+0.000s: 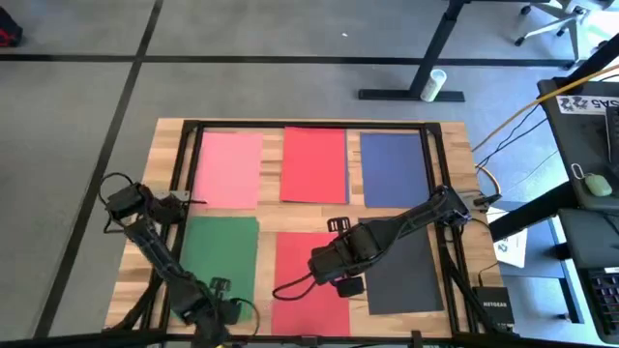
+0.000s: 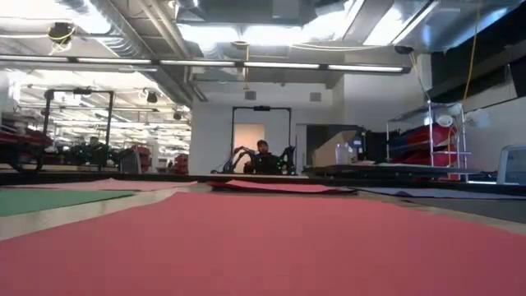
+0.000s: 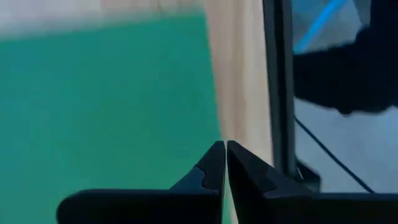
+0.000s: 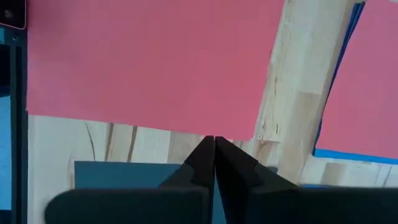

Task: Organize paper
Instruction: Stack the green paper on top of the green paper

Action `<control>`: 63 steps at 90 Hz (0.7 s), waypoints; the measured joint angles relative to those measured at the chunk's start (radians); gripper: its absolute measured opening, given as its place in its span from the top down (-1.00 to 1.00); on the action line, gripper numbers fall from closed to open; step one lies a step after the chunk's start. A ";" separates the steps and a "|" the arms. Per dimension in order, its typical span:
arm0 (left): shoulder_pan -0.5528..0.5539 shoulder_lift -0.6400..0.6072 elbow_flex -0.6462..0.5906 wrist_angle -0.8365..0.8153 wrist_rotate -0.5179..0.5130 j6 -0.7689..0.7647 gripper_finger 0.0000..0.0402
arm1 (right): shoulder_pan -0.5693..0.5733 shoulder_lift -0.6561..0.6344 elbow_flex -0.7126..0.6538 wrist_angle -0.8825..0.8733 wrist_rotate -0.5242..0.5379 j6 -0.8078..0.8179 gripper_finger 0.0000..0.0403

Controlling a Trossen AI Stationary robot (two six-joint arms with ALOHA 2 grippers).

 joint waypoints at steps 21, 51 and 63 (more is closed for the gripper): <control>-0.082 0.002 -0.061 0.057 -0.003 -0.170 1.00 | 0.000 0.000 0.000 0.000 0.000 0.000 1.00; -0.020 0.002 -0.096 0.205 -0.116 -0.098 1.00 | 0.000 0.000 0.000 0.001 0.001 0.000 1.00; 0.024 0.002 -0.096 0.253 -0.126 -0.029 1.00 | 0.000 0.000 0.000 0.001 0.000 0.000 1.00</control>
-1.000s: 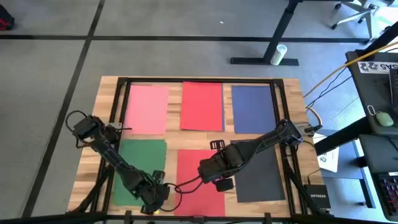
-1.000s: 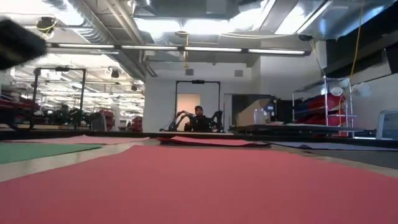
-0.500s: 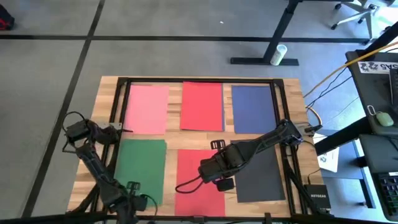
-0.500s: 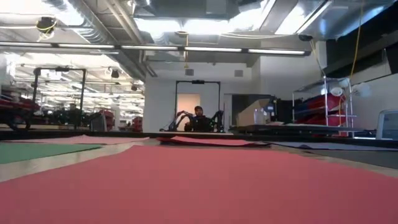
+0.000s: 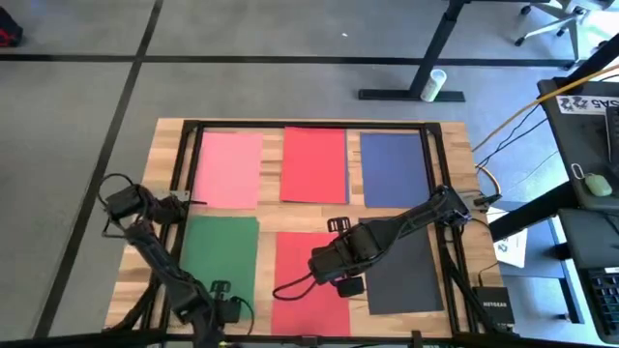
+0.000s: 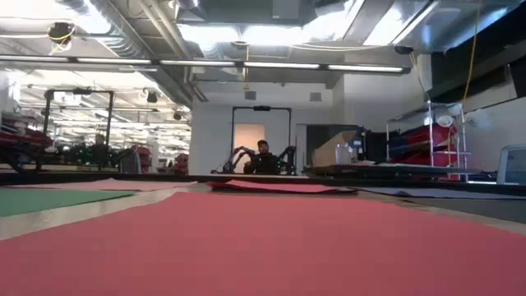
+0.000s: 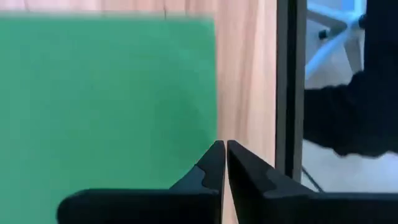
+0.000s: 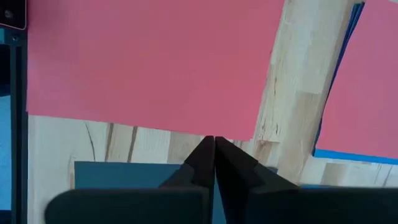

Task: Organize paper
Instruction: Stack the green paper on top of the green paper

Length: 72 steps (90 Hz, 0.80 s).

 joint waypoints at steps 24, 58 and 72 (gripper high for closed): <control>-0.001 0.005 0.000 0.066 0.029 0.022 1.00 | 0.000 0.000 0.000 0.000 -0.006 -0.001 1.00; -0.005 0.070 0.005 0.048 0.041 -0.006 1.00 | 0.000 0.000 0.000 -0.001 -0.006 -0.002 1.00; -0.004 0.064 0.004 0.024 0.045 -0.009 1.00 | 0.000 0.000 0.000 -0.001 0.001 -0.001 1.00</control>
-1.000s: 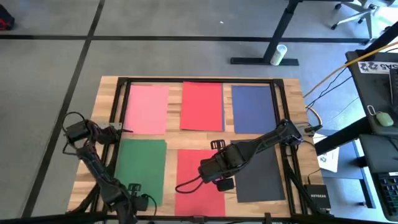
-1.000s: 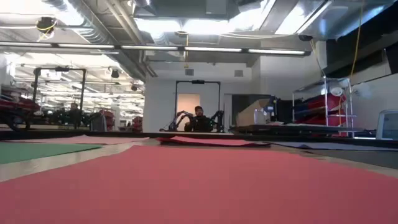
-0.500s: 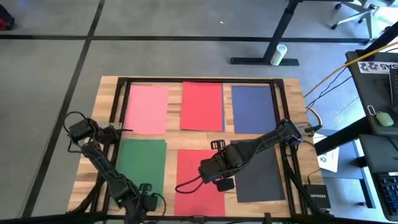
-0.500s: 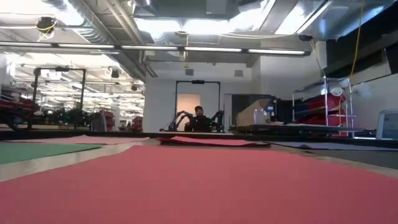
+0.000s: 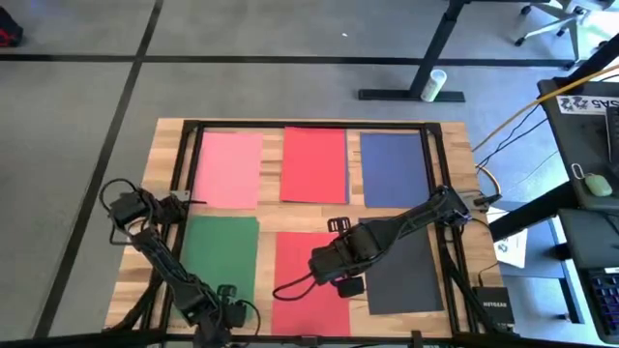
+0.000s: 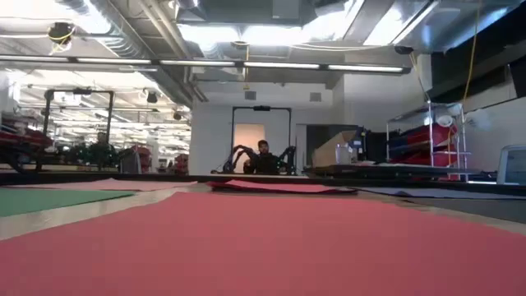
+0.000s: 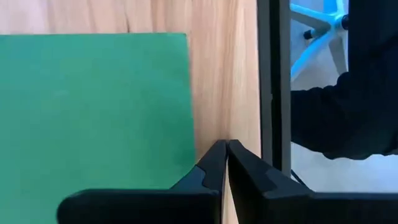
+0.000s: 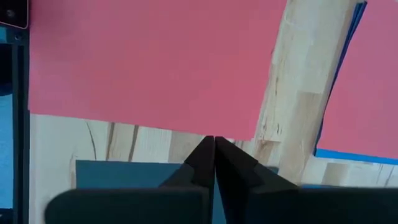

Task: Organize paper
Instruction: Stack the green paper on top of the green paper

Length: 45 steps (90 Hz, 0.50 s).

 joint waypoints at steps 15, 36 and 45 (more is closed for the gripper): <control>0.000 -0.001 0.000 -0.023 -0.001 0.000 1.00 | 0.000 0.000 0.000 0.000 0.000 0.000 1.00; 0.001 -0.016 -0.003 -0.047 -0.001 0.000 1.00 | 0.000 0.000 0.000 0.000 0.000 0.000 1.00; 0.001 -0.017 -0.003 -0.062 -0.002 -0.007 1.00 | 0.000 0.000 0.000 0.000 0.000 0.000 1.00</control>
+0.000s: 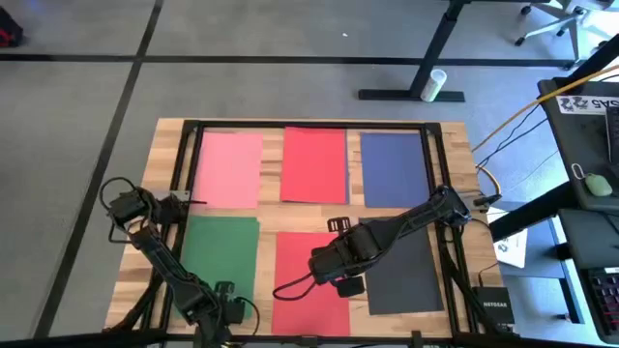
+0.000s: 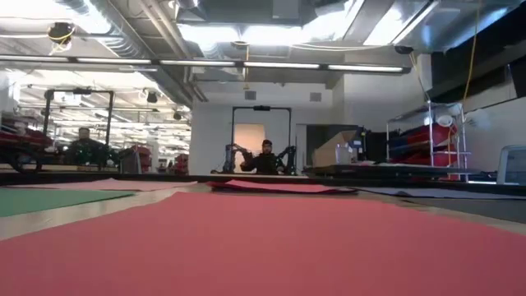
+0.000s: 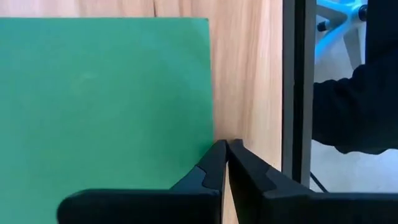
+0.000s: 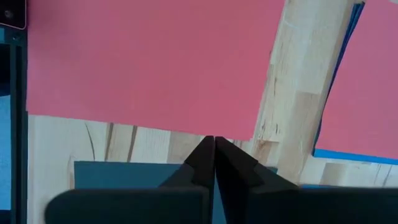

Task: Organize paper
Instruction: Stack the green paper on top of the green paper

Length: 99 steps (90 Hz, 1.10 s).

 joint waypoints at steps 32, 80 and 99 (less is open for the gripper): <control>0.000 -0.001 0.000 -0.035 -0.006 -0.008 1.00 | 0.000 0.000 0.000 0.000 0.000 0.000 1.00; -0.004 0.002 0.049 -0.166 -0.006 -0.013 1.00 | 0.000 0.000 0.000 0.000 0.000 0.000 1.00; -0.004 0.003 0.070 -0.164 -0.006 -0.009 1.00 | 0.000 0.000 0.000 0.000 -0.001 0.000 1.00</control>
